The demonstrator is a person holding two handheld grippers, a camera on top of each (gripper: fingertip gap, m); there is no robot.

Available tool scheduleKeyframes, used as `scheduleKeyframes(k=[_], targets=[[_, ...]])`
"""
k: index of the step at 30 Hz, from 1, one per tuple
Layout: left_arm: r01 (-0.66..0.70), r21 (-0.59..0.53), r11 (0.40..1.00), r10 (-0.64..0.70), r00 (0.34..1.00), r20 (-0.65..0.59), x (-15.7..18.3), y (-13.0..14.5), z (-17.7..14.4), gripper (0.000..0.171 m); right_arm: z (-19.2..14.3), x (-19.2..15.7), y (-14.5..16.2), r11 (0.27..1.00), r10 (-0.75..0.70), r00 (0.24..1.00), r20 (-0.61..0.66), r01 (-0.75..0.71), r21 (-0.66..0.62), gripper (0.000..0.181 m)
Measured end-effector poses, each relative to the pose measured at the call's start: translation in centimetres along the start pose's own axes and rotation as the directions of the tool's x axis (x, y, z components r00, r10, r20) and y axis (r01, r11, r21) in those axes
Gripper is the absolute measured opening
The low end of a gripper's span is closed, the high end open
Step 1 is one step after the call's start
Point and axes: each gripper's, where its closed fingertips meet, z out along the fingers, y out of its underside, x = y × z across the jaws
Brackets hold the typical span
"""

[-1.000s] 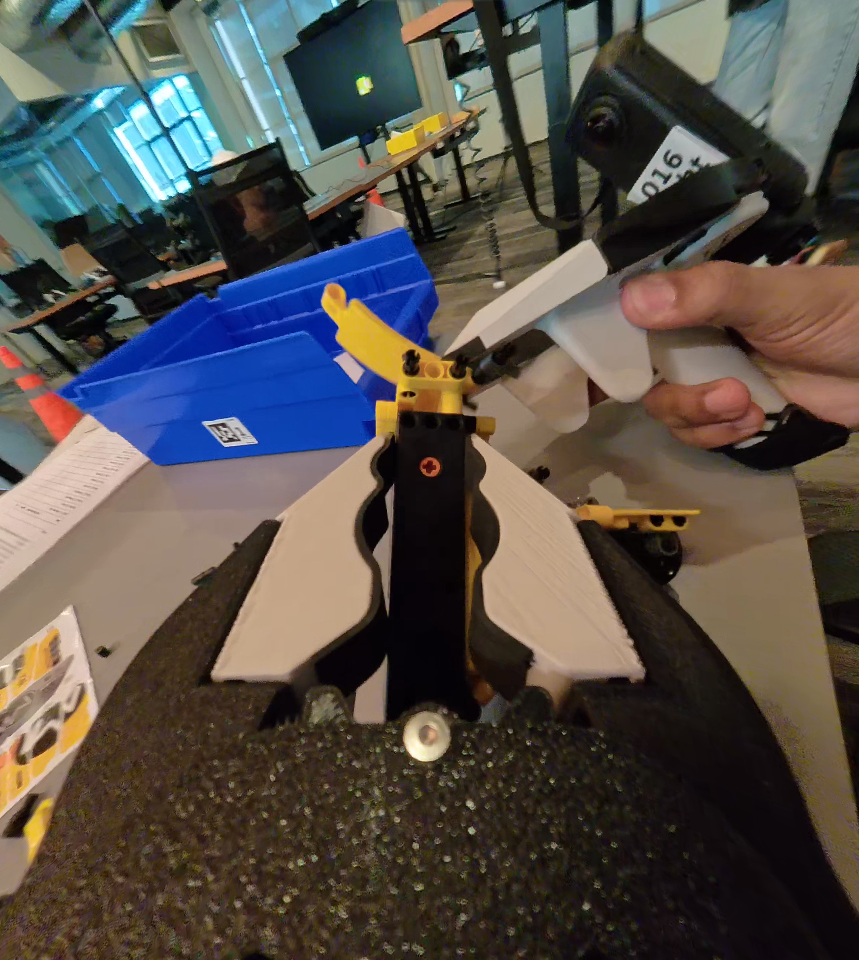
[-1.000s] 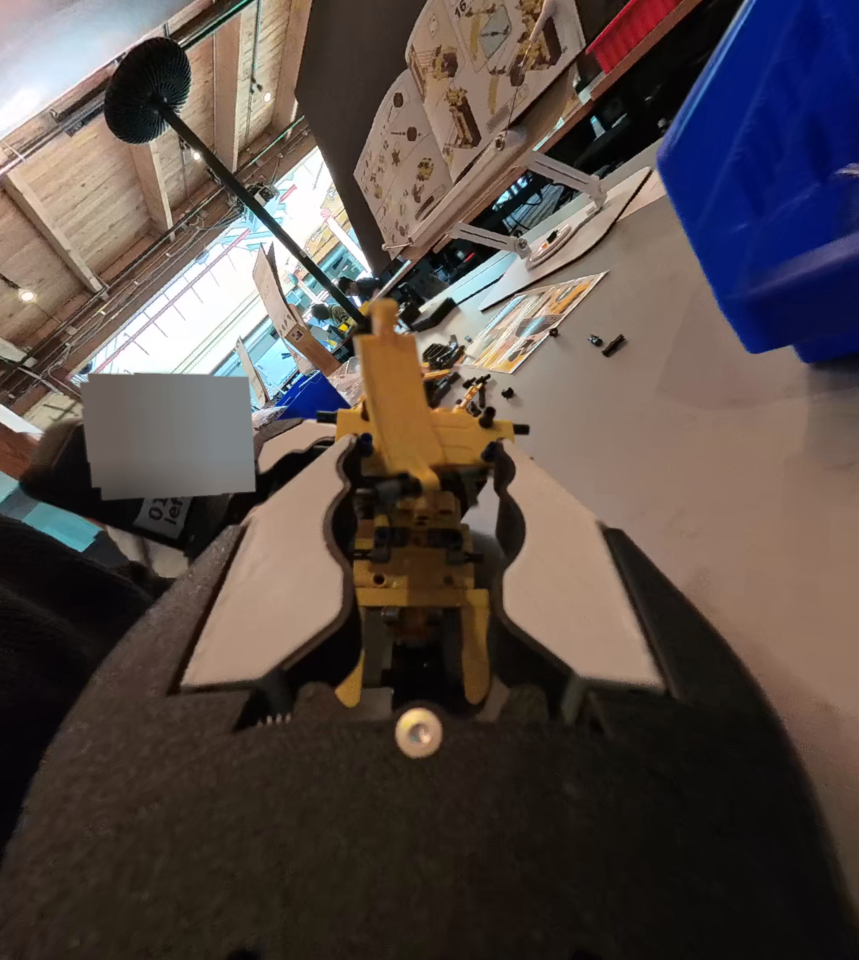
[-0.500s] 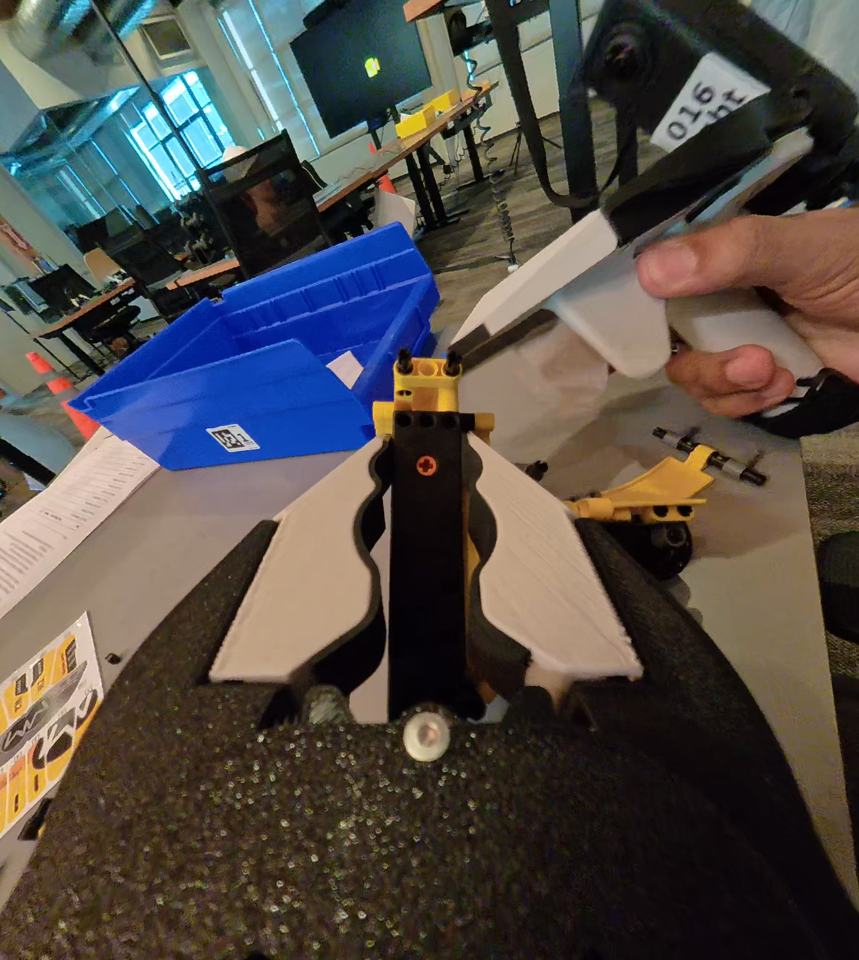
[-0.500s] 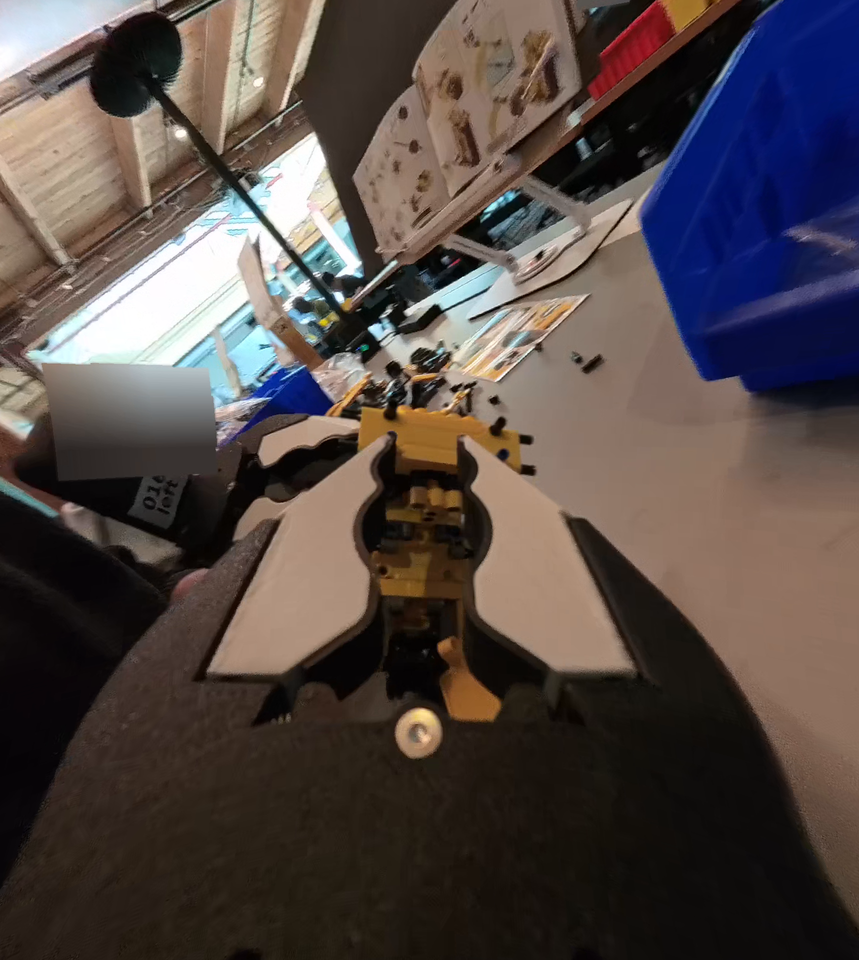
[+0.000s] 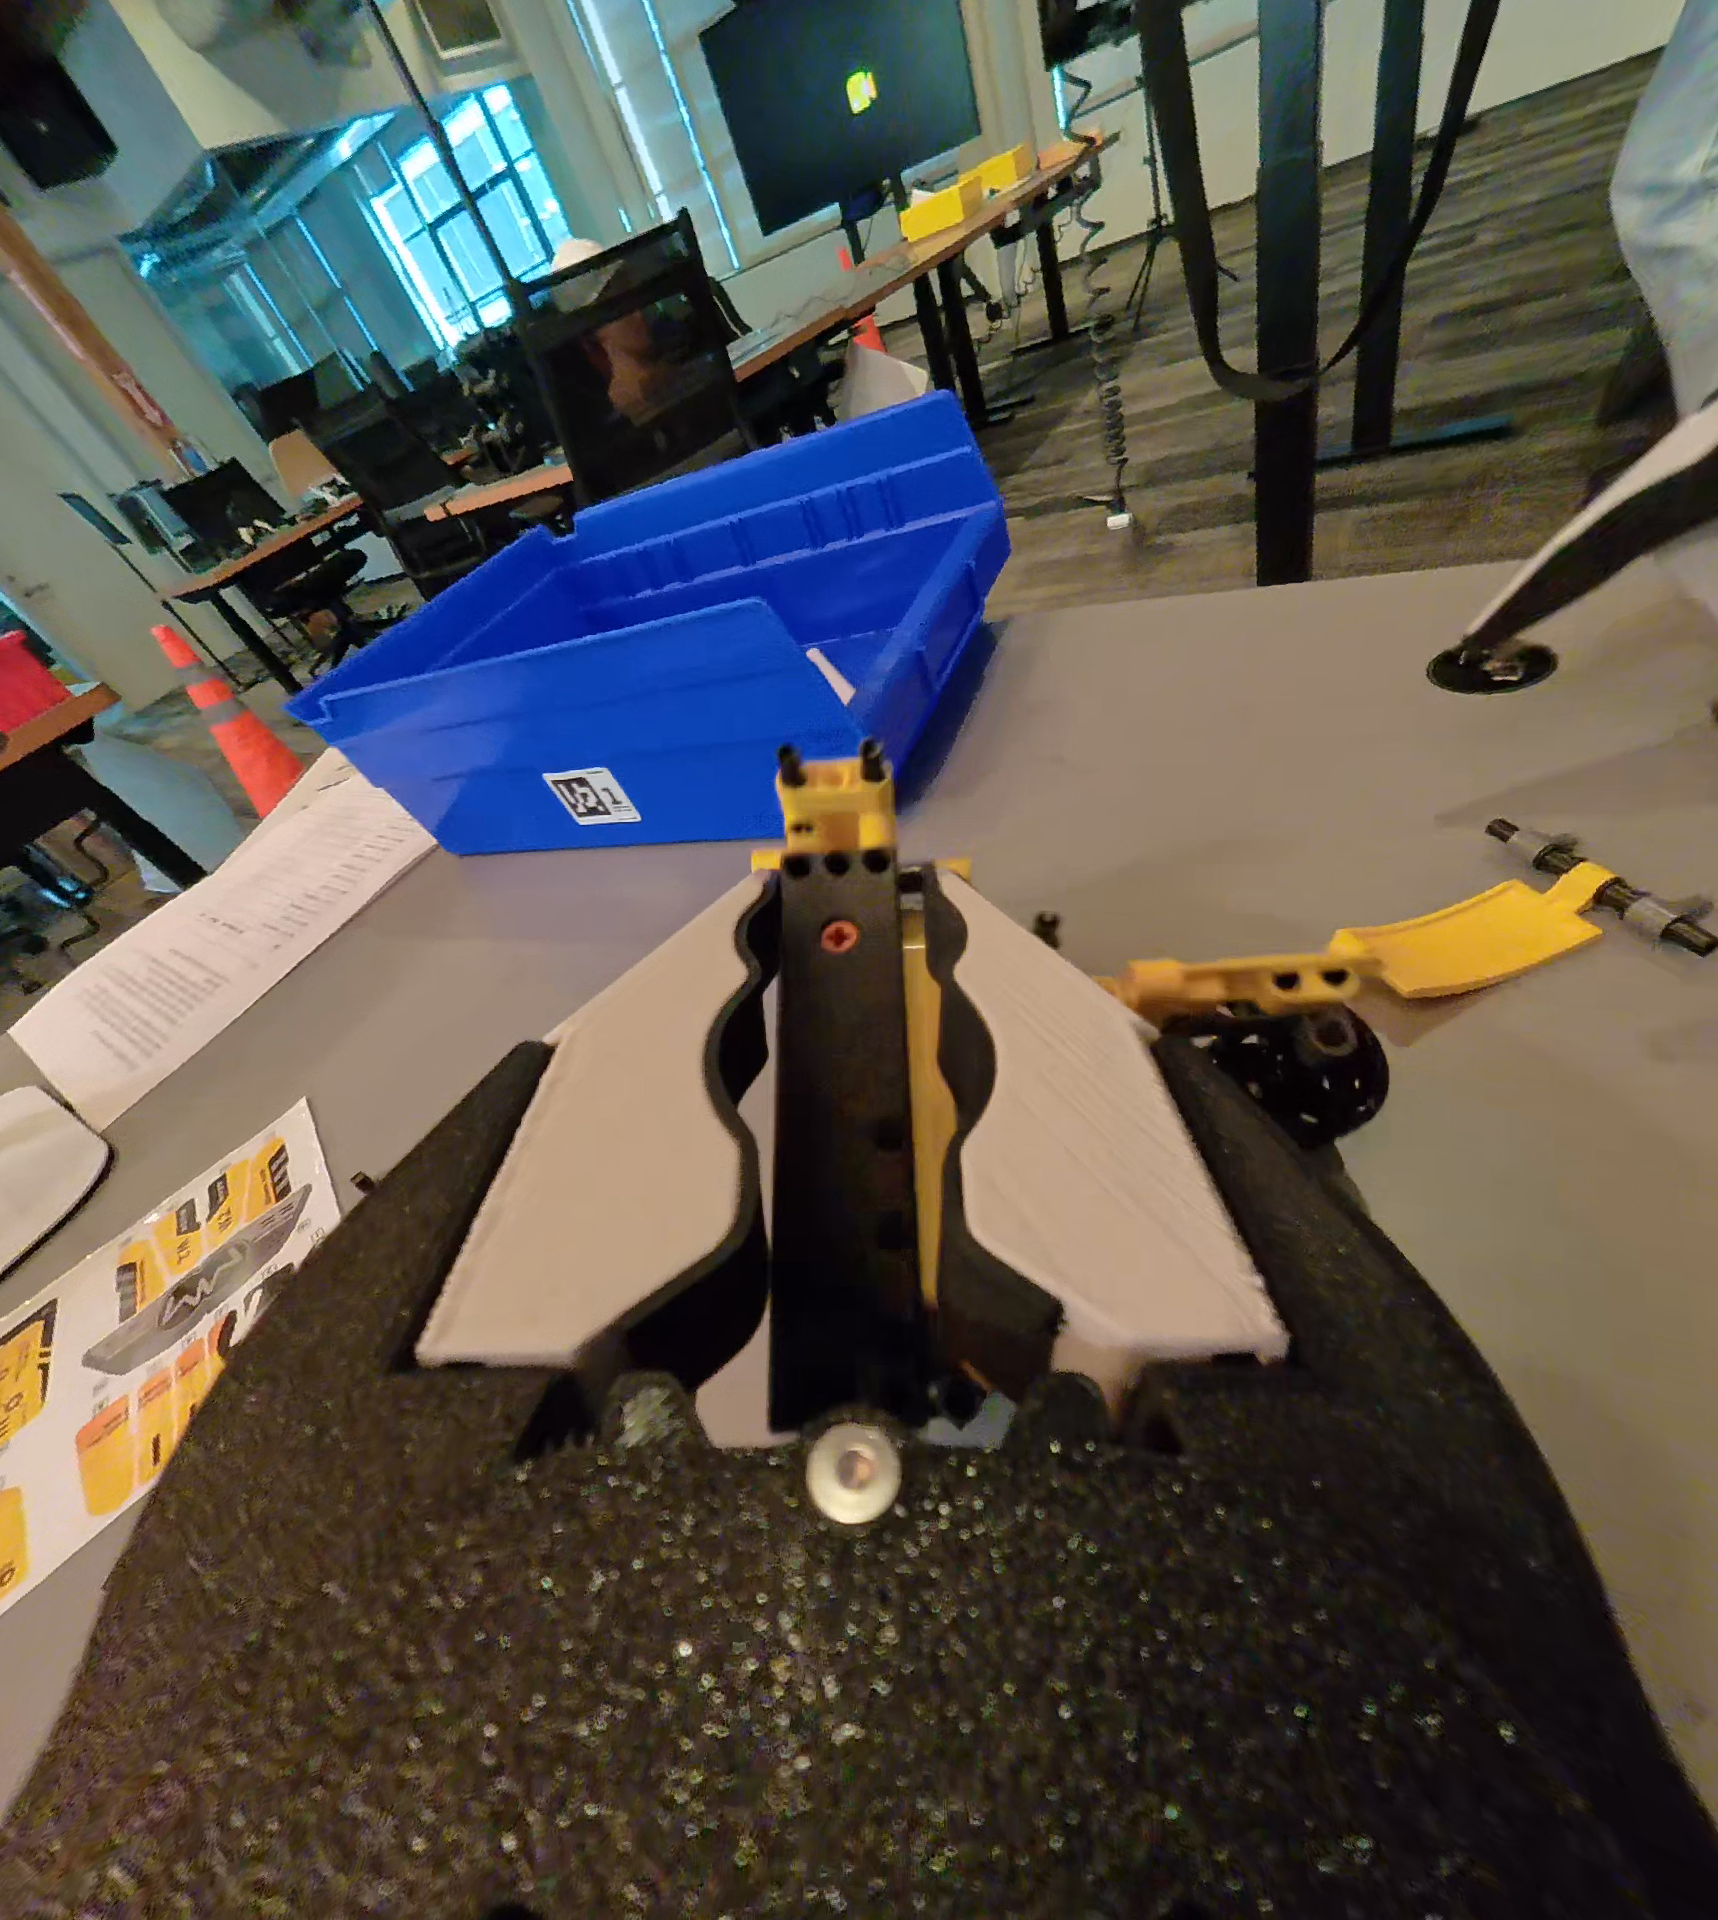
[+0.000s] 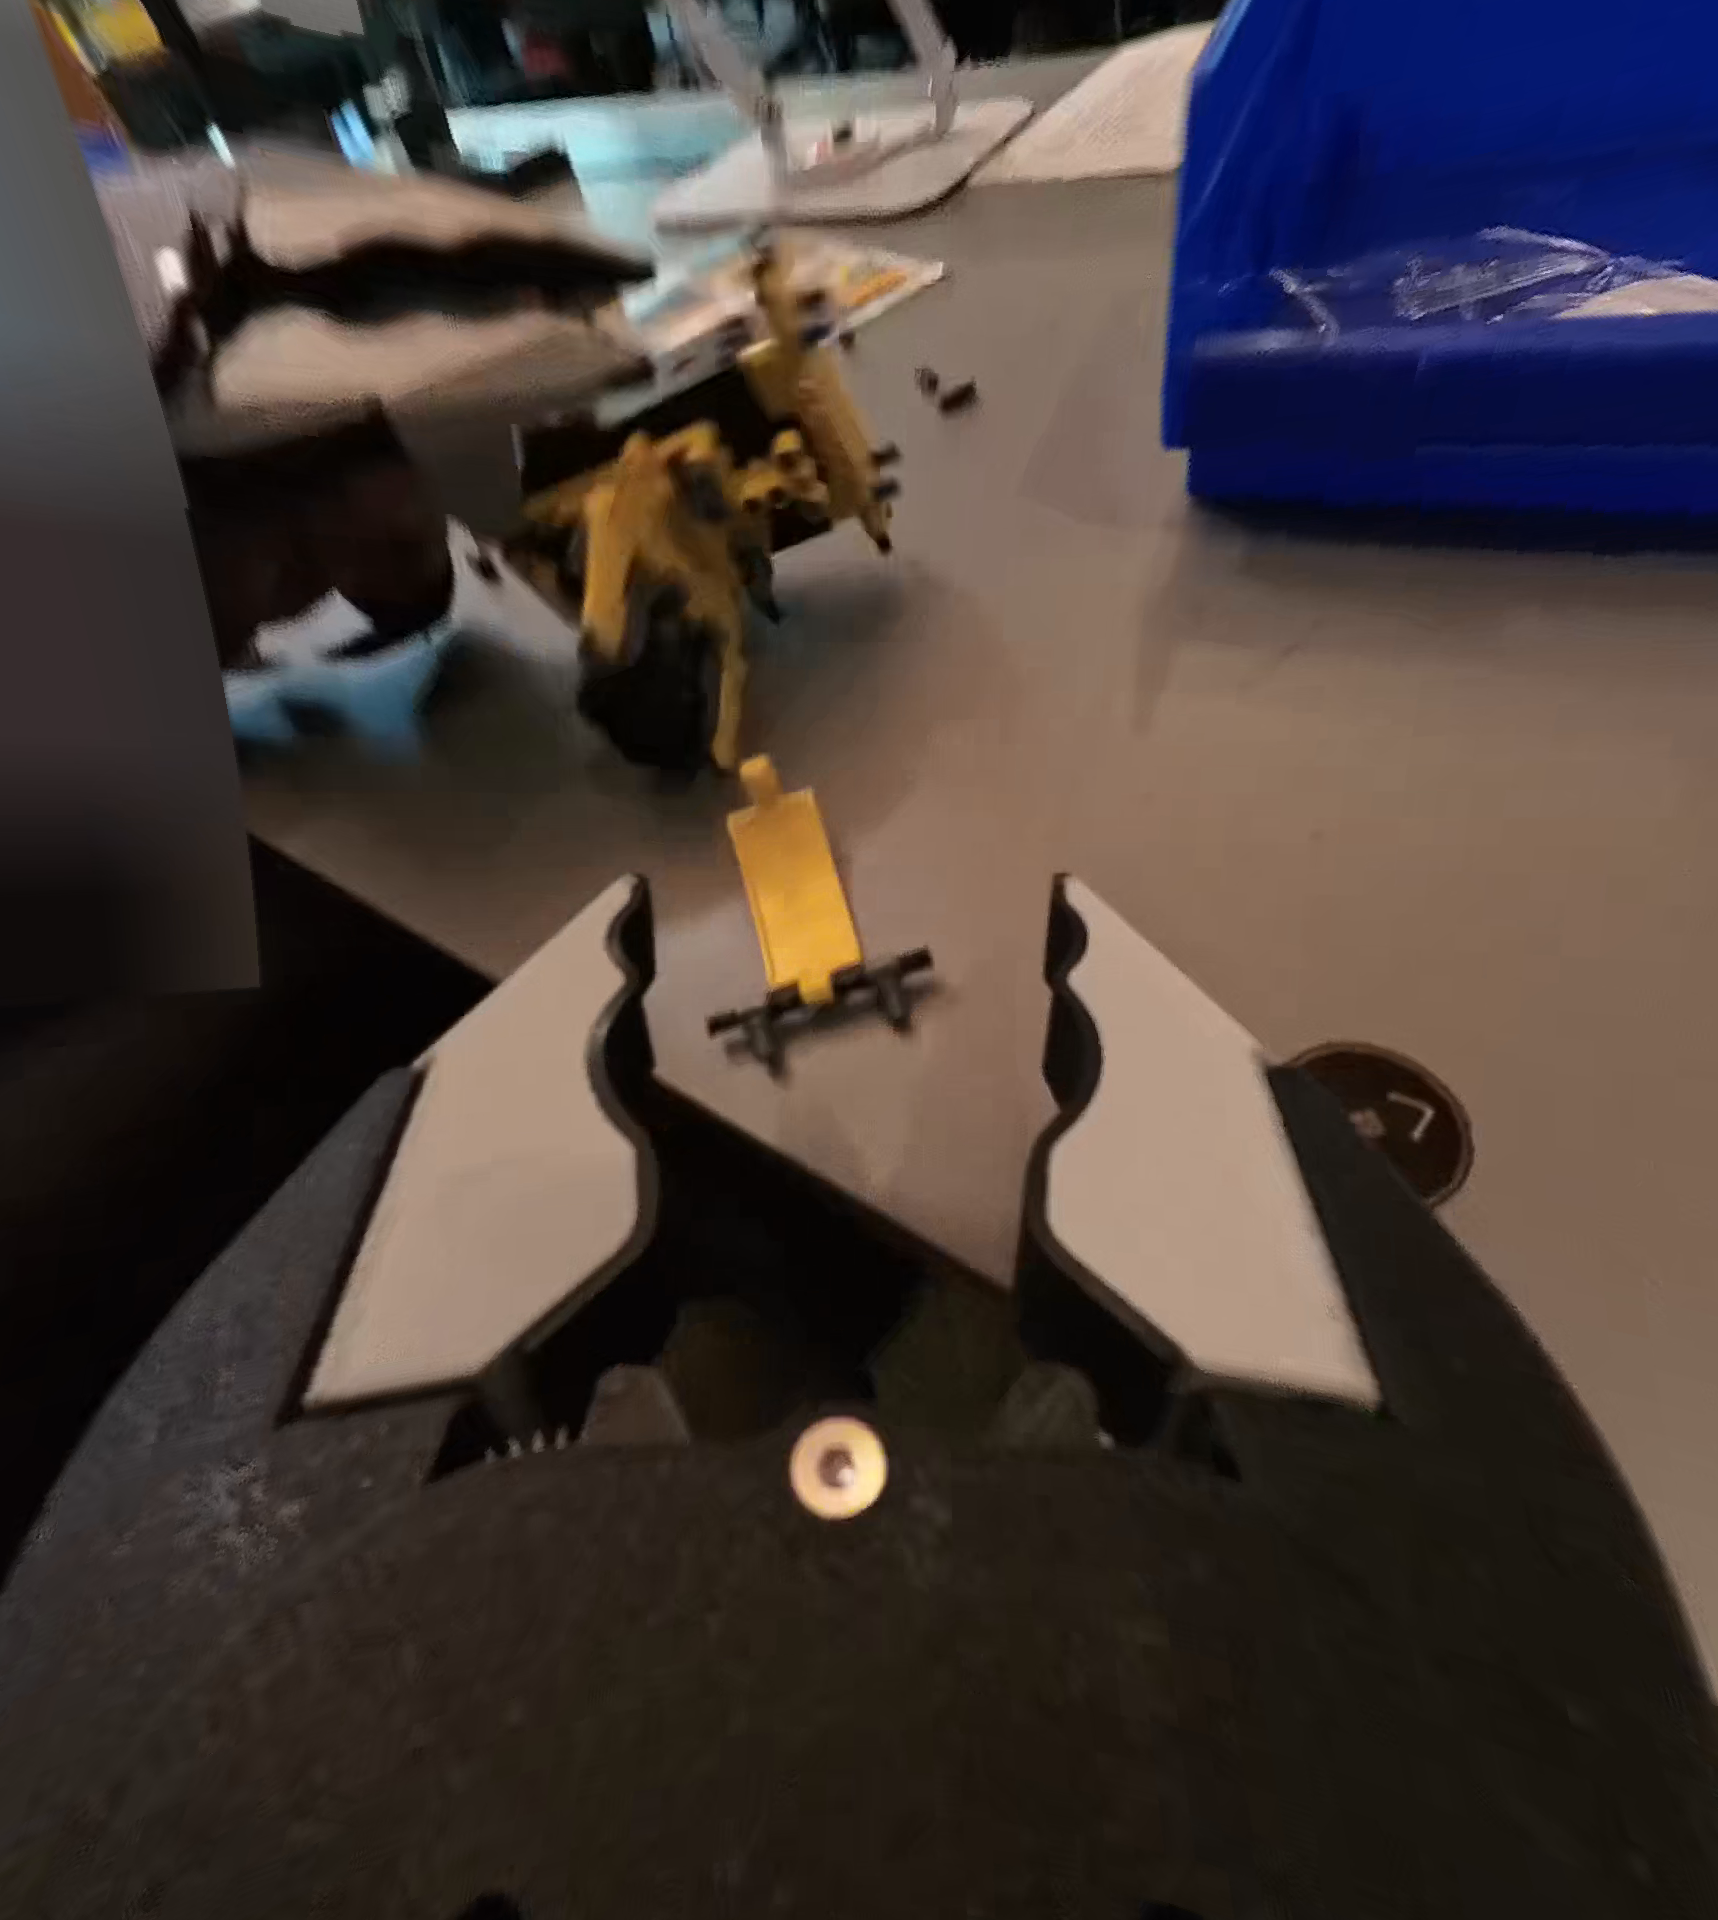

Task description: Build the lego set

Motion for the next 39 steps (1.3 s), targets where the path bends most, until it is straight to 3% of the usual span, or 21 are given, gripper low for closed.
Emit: scheduleKeyframes(k=[3,5,11,18,20,21,27,30,33,36,39], targets=[[0.026,0.018,1.000,-0.026,1.000,-0.003,-0.1,-0.4,-0.3,0.028,0.3,-0.5,2.2,0.990,-0.115,0.991,-0.075,0.108,-0.091,0.078],[0.037,0.023,0.999,-0.037,0.999,0.002,-0.2,-0.5,-0.6,0.029,1.0,-0.3,3.4,0.986,-0.118,0.988,-0.097,0.105,-0.127,0.077],[-0.030,0.047,0.998,0.028,0.999,0.029,0.8,-2.2,-2.1,0.031,1.7,-0.8,3.4,0.988,-0.119,0.991,-0.056,0.112,-0.108,0.065],[-0.055,0.083,0.995,0.064,0.992,-0.112,6.6,-4.0,-2.8,0.031,2.3,-1.0,4.6,0.943,-0.214,0.976,-0.035,0.198,-0.266,0.056],[-0.070,0.084,0.994,0.083,0.983,-0.167,8.5,-4.0,-2.8,0.031,2.2,-0.9,4.6,0.941,-0.216,0.976,-0.029,0.200,-0.273,0.044],[-0.075,0.082,0.994,0.090,0.977,-0.196,9.4,-4.0,-2.8,0.031,2.0,-0.6,4.5,0.940,-0.216,0.976,-0.038,0.197,-0.278,0.017],[-0.047,0.013,0.999,0.049,0.953,-0.299,12.4,-2.9,-2.1,0.031,1.8,-0.9,3.4,0.965,-0.181,0.983,-0.025,0.173,-0.199,0.016],[-0.050,-0.023,0.998,0.041,0.950,-0.311,13.1,-2.5,-1.3,0.032,1.6,-1.2,2.6,0.959,-0.250,0.968,-0.038,0.242,-0.146,0.016],[0.009,-0.031,0.999,-0.019,0.942,-0.336,13.2,-3.1,-0.8,0.033,1.0,-2.8,0.7,0.919,-0.392,0.920,-0.034,0.389,-0.056,0.015],[0.147,-0.066,0.987,-0.161,0.920,-0.356,12.5,-3.7,-0.3,0.033,0.2,-4.2,-0.9,0.827,-0.561,0.826,-0.063,0.562,0.001,0.015],[0.395,-0.147,0.907,-0.415,0.781,-0.467,12.2,-4.6,-0.6,0.034,-0.5,-6.3,-1.9,0.697,-0.712,0.699,-0.063,0.715,0.054,0.016]])
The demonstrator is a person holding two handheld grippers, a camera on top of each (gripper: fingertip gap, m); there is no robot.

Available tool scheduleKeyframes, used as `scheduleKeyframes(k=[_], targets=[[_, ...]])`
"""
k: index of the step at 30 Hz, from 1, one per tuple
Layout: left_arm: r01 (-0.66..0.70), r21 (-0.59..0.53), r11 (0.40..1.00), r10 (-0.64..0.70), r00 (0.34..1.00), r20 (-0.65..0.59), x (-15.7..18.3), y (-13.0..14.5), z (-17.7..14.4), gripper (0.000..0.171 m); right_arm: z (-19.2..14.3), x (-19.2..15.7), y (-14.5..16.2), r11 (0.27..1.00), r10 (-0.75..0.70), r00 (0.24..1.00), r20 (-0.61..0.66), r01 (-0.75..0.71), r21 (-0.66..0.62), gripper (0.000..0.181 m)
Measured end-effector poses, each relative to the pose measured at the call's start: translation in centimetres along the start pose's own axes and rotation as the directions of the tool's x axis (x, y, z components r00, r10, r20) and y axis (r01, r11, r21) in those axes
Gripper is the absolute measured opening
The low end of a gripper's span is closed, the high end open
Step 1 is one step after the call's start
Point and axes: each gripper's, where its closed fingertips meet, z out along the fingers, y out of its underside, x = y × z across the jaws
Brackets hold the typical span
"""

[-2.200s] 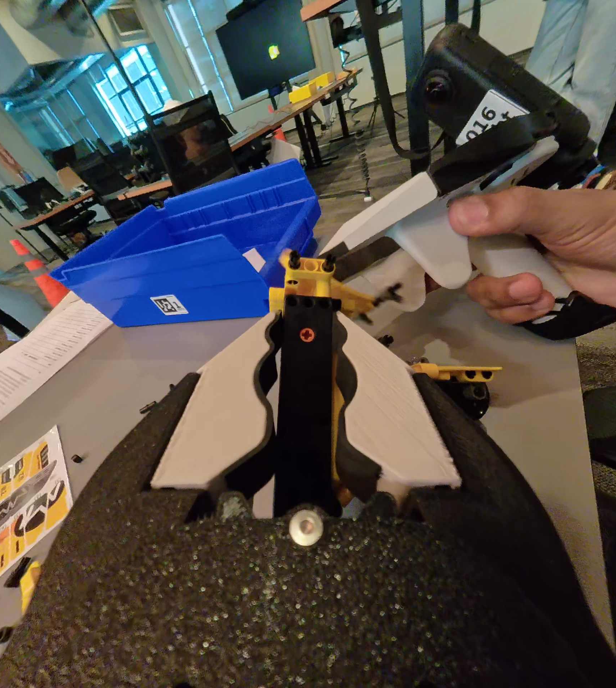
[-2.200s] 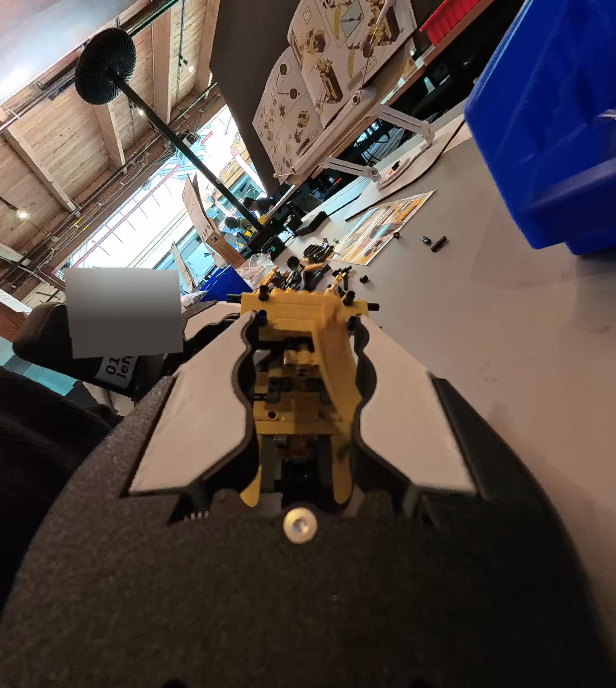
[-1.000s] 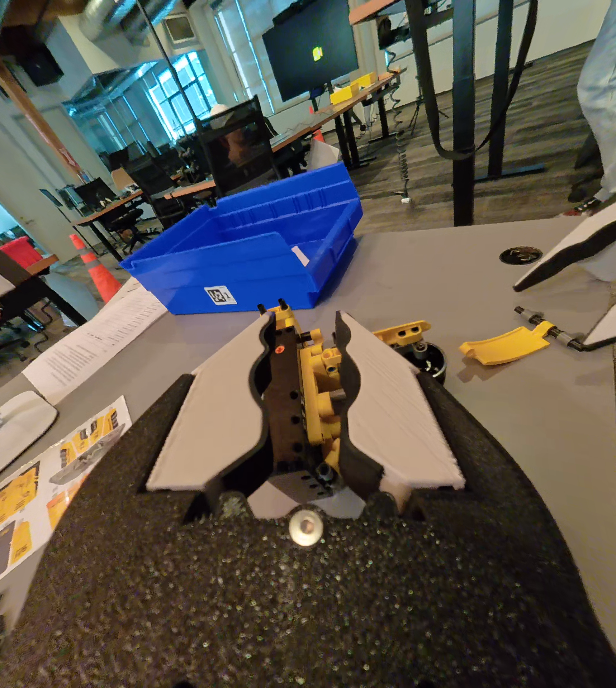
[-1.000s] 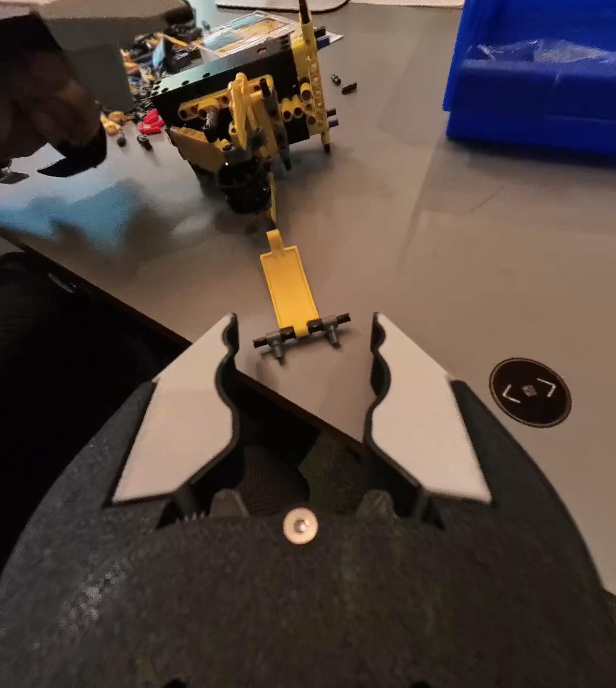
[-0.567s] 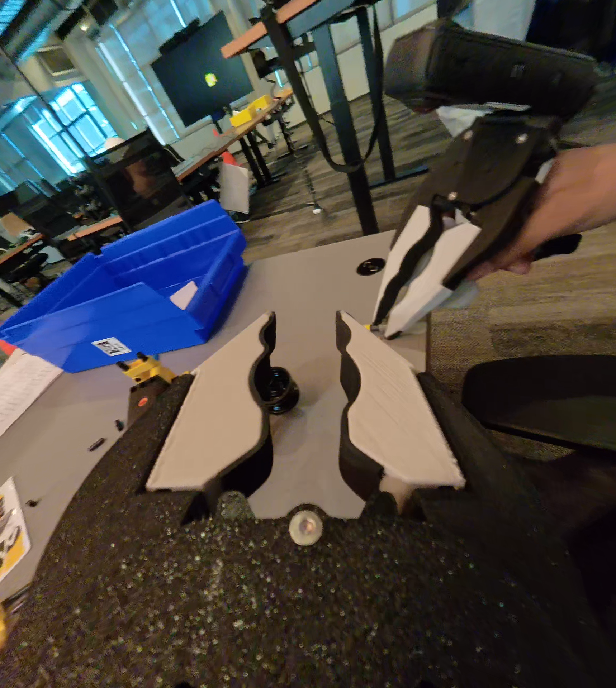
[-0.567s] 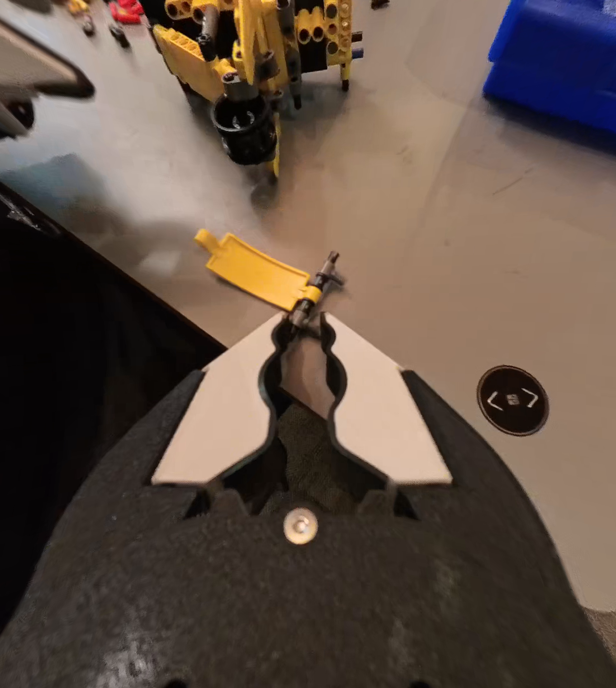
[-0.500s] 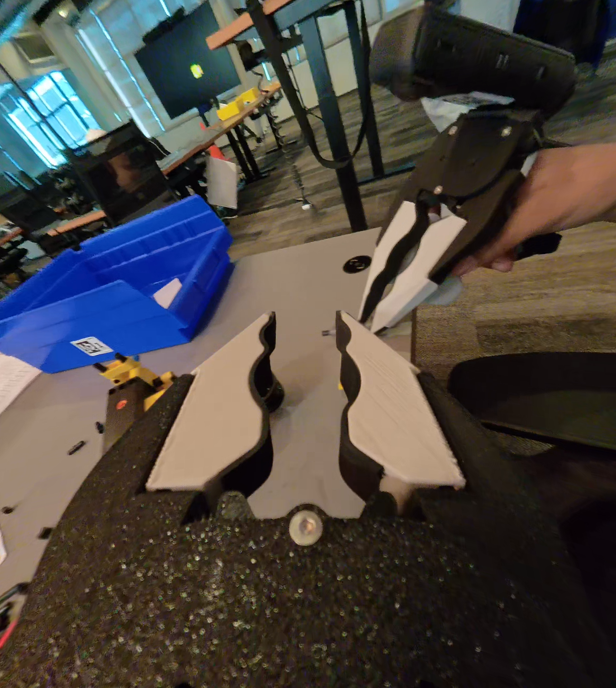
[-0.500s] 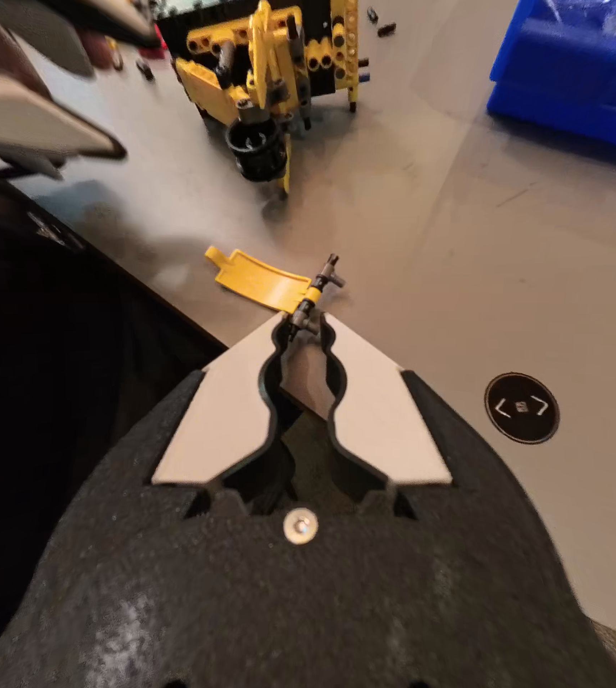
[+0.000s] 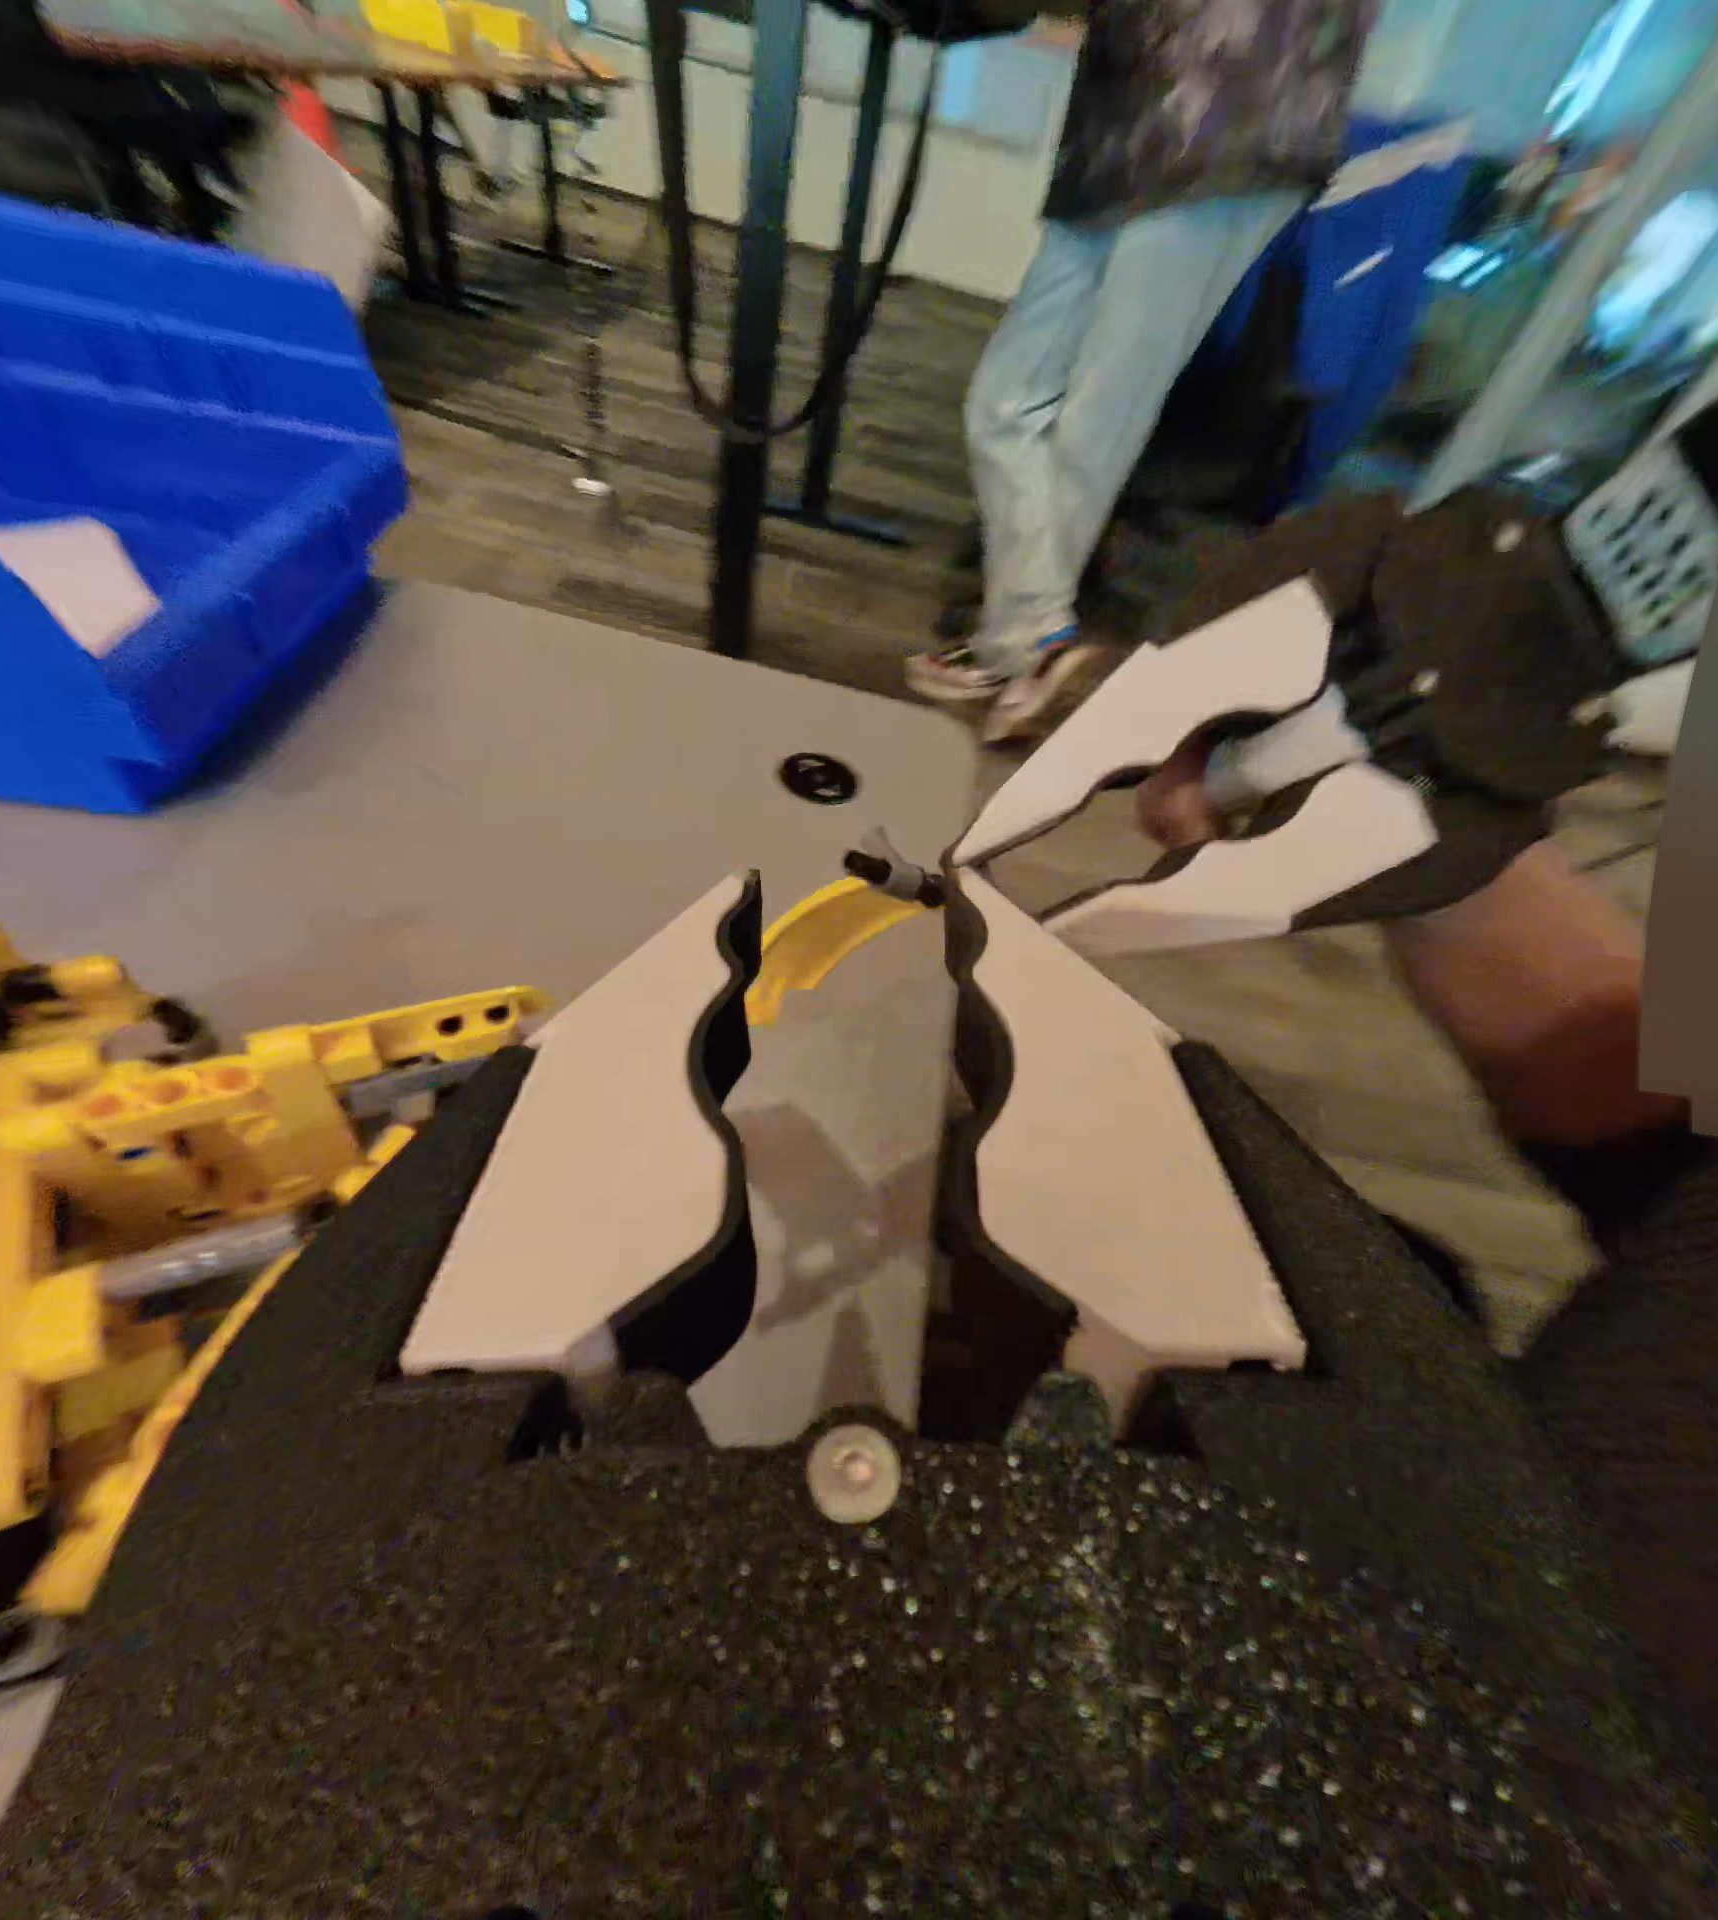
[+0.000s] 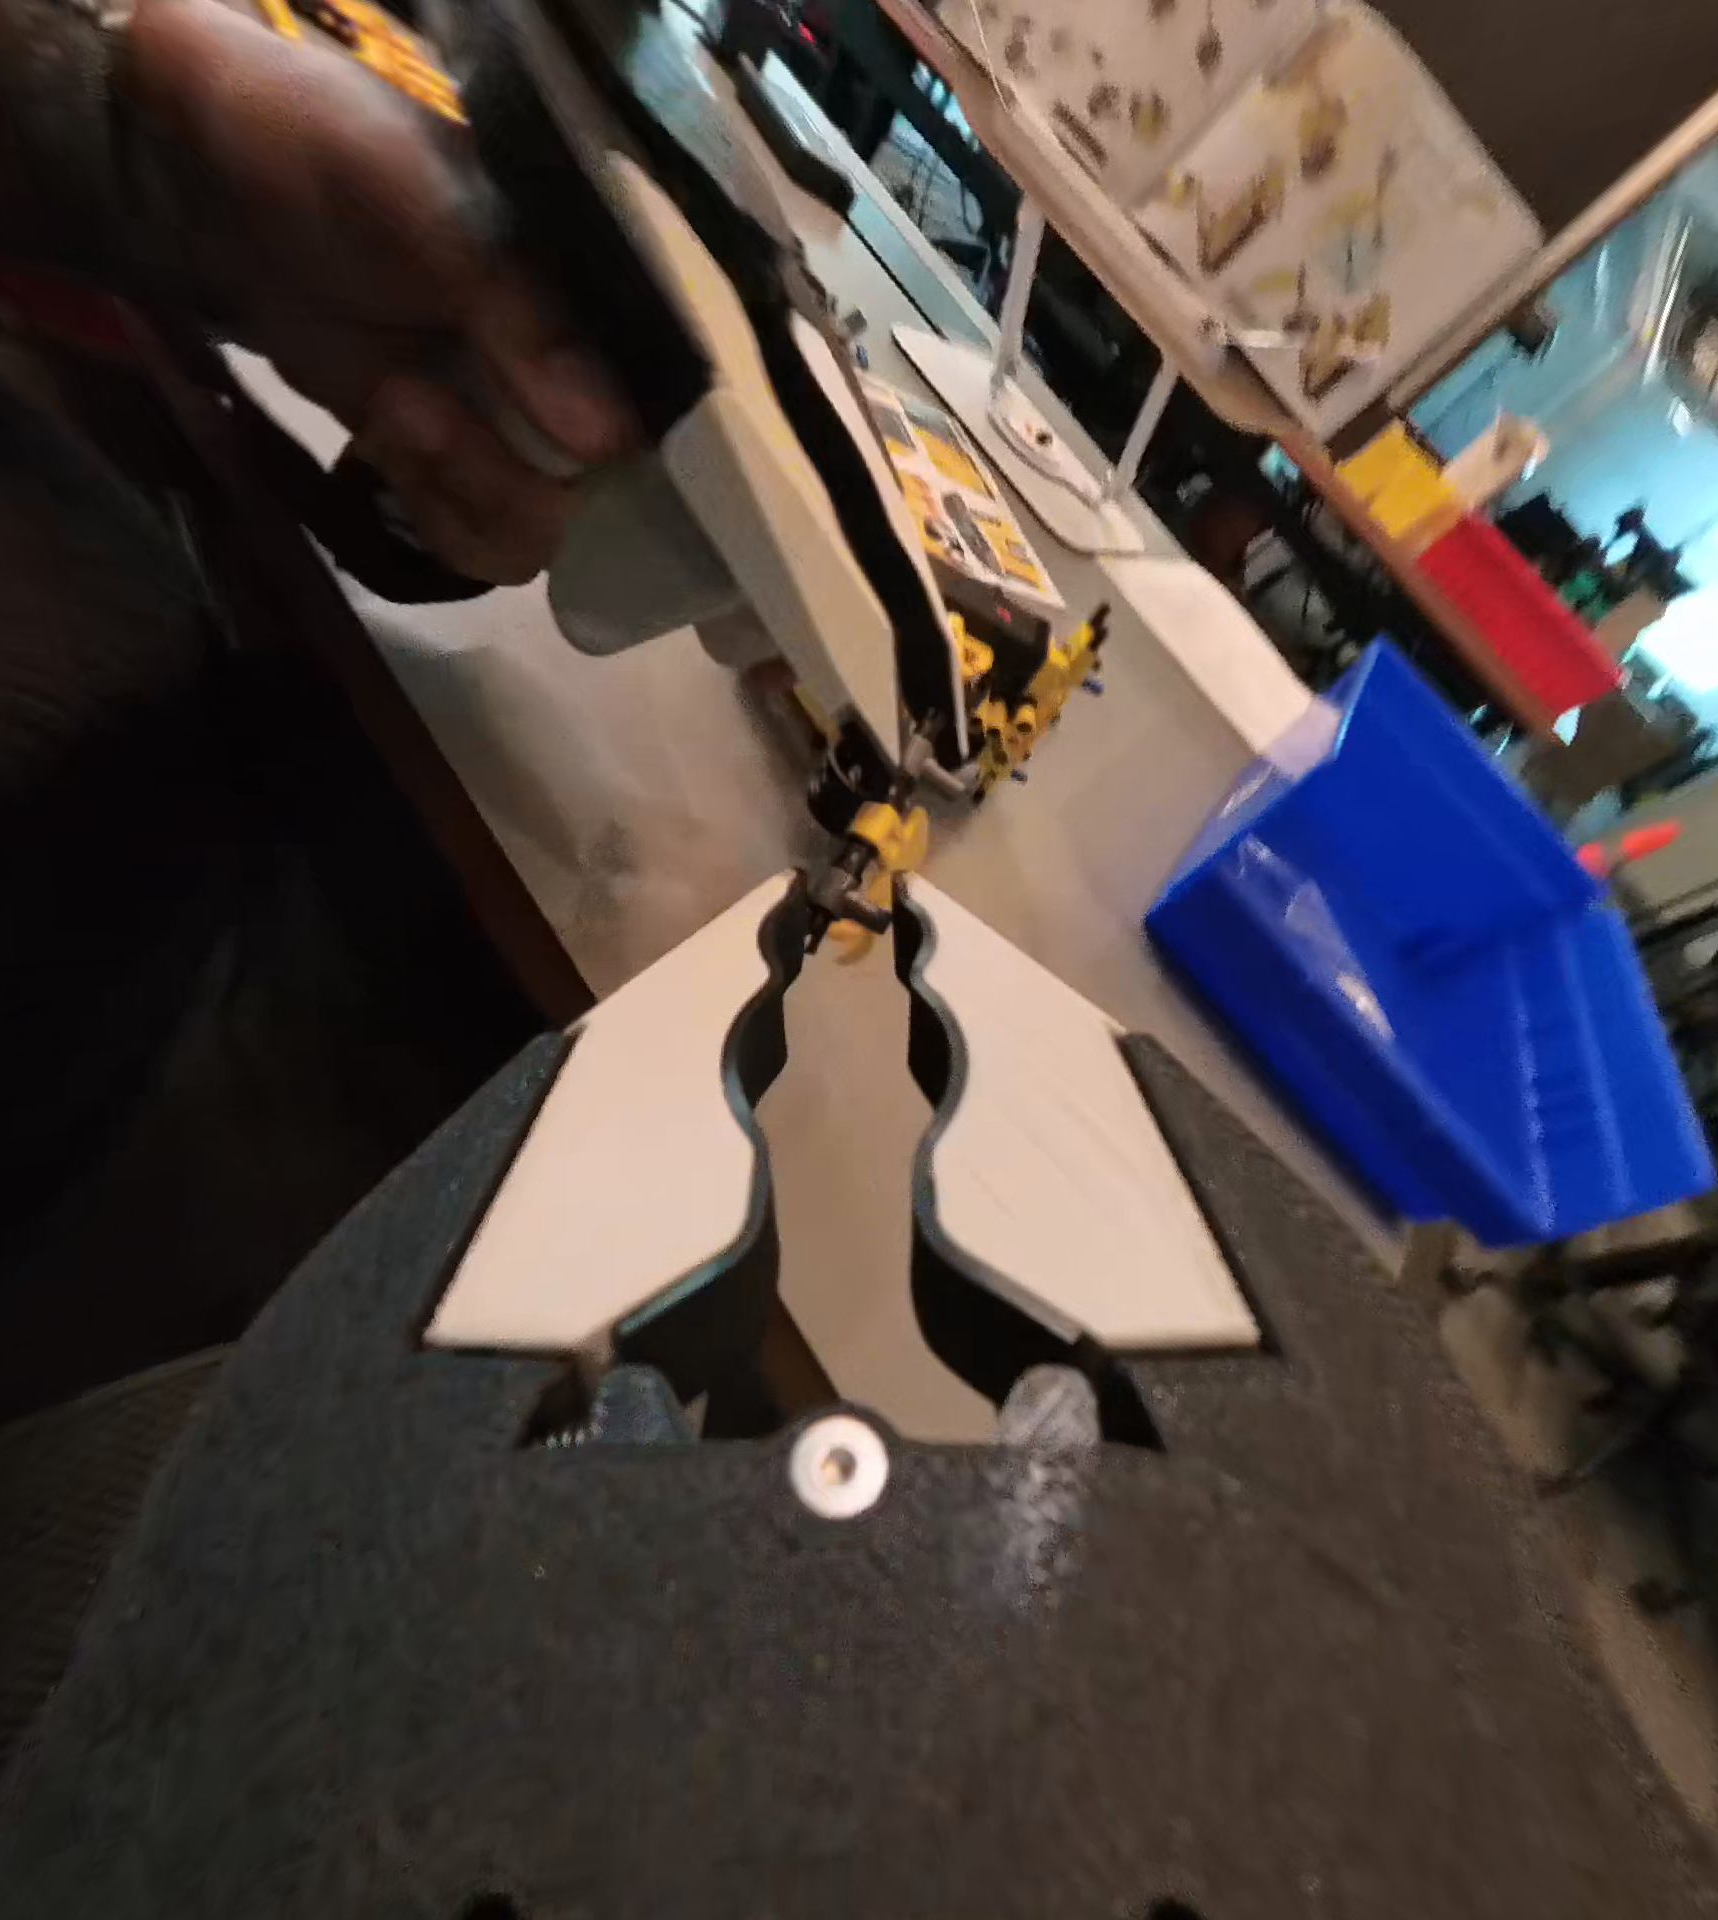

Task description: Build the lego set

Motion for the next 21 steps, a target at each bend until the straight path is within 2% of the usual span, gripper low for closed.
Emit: scheduleKeyframes(k=[2,4,5,8,10,14,15,18,21], targets=[[0.115,-0.024,0.993,-0.117,0.985,-0.124,0.9,0.0,-0.4,0.035,-0.2,-0.4,-1.2,0.997,-0.071,0.997,0.013,0.071,0.026,0.016],[0.154,-0.054,0.987,-0.162,0.959,-0.234,2.4,0.2,-0.9,0.032,-0.3,-0.7,-2.1,0.994,-0.102,0.994,0.035,0.100,0.051,0.016],[0.165,-0.043,0.985,-0.170,0.951,-0.257,2.7,0.0,-1.2,0.023,-0.4,-0.8,-2.5,0.992,-0.111,0.993,0.041,0.108,0.063,0.016],[0.191,-0.003,0.982,-0.184,0.942,-0.280,2.9,-0.5,-1.7,0.017,-0.5,-0.6,-3.1,0.992,-0.096,0.994,0.051,0.091,0.091,0.016],[0.195,0.034,0.980,-0.177,0.939,-0.297,3.0,-1.1,-2.2,0.008,-0.6,-0.3,-3.5,0.991,-0.047,0.998,0.046,0.041,0.126,0.016],[0.216,0.095,0.972,-0.171,0.921,-0.349,3.6,-2.2,-3.0,0.002,-1.2,0.1,-5.4,0.955,0.087,0.995,0.056,-0.100,0.280,0.012],[0.223,0.112,0.968,-0.172,0.921,-0.349,3.6,-2.4,-3.1,0.002,-1.4,0.3,-6.1,0.930,0.138,0.988,0.068,-0.153,0.333,0.014],[0.283,0.210,0.936,-0.195,0.913,-0.358,3.1,-4.0,-3.8,0.002,-1.9,2.2,-7.0,0.809,0.347,0.935,0.069,-0.336,0.482,0.038],[0.401,0.310,0.862,-0.259,0.874,-0.411,2.4,-5.7,-4.9,0.002,-2.2,3.4,-7.6,0.572,0.556,0.811,0.179,-0.530,0.626,0.039]])
